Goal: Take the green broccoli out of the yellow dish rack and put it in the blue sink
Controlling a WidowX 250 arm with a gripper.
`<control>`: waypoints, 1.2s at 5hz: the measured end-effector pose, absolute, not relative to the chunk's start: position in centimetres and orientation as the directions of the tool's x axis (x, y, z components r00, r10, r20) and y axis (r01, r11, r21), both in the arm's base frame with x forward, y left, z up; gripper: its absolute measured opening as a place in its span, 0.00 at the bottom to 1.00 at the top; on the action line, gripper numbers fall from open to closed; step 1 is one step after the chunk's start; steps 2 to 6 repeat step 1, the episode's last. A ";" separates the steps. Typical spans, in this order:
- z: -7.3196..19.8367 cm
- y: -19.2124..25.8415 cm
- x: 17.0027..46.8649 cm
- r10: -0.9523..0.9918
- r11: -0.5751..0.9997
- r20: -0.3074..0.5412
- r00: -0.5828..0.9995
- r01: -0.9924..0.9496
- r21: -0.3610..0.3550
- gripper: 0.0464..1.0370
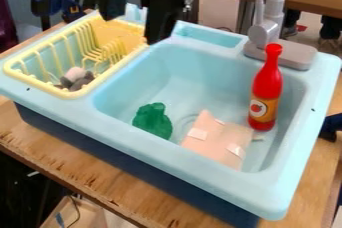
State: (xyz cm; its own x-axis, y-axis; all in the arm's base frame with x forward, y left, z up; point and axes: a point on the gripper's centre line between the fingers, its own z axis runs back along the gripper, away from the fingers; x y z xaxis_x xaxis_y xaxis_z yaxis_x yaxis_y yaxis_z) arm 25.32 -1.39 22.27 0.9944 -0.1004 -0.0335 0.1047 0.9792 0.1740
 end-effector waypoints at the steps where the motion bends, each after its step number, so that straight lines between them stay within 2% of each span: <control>1: 22.4 1.5 25.1 -0.004 0.975 -0.044 0.999 0.014 0.221 0.97; 6: 22.4 1.5 25.1 -0.004 0.975 -0.044 0.999 0.014 0.221 0.97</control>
